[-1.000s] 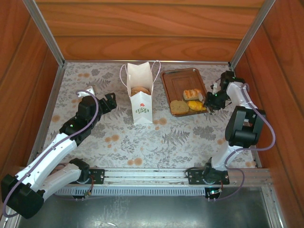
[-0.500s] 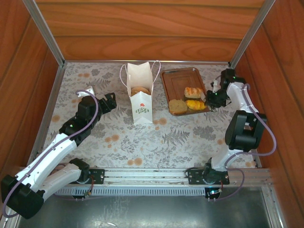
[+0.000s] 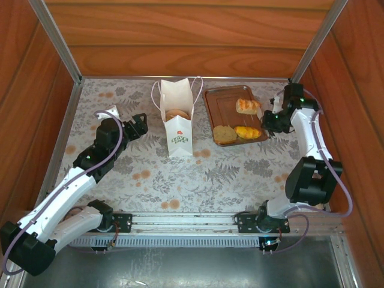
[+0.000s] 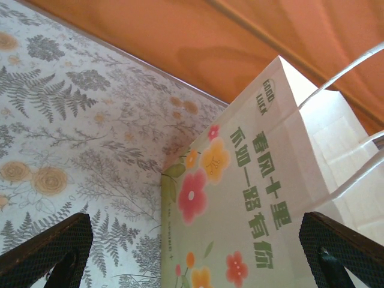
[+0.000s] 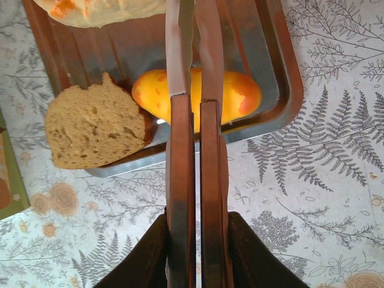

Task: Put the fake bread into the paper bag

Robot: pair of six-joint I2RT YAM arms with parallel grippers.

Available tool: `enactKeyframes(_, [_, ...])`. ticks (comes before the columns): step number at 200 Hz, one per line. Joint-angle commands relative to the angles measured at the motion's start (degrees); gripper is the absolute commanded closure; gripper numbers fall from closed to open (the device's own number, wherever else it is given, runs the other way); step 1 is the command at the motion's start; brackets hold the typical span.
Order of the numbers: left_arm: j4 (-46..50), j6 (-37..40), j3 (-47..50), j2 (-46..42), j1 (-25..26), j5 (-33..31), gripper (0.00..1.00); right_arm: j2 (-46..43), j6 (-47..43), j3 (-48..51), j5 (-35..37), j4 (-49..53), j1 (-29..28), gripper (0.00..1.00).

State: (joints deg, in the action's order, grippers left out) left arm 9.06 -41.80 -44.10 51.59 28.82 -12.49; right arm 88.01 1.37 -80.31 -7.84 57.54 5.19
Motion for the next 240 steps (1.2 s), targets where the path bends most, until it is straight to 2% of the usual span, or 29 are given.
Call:
enactKeyframes(1, [-0.10, 0.11, -2.92, 0.59, -0.51, 2.46, 0.06, -3.76, 2.23, -2.16, -2.31, 2.27, -0.54, 0.81])
enactKeyframes(79, [-3.41, -2.01, -9.63, 4.95, -0.12, 12.89, 0.07, -10.11, 7.71, -12.22, -9.36, 9.03, -2.79, 0.82])
enactKeyframes(127, [-4.39, -2.50, -13.10, 9.00, 1.28, 15.55, 0.11, -10.29, 10.73, -23.00, -11.20, 11.76, -7.59, 0.83])
enactKeyframes(159, [-5.44, -3.10, -13.39, 12.13, 1.42, 15.72, 0.17, -7.38, 11.62, -32.20, -11.41, 14.17, -13.44, 0.83])
enactKeyframes(190, [-5.82, -3.70, -13.66, 14.37, 1.36, 14.42, 0.31, -3.84, 12.83, -39.30, -11.06, 15.26, -19.76, 0.83])
enactKeyframes(240, [-5.74, -3.55, -13.15, 13.76, 1.36, 10.66, 0.69, 0.32, 15.59, -42.19, -12.34, 11.71, -29.50, 0.83])
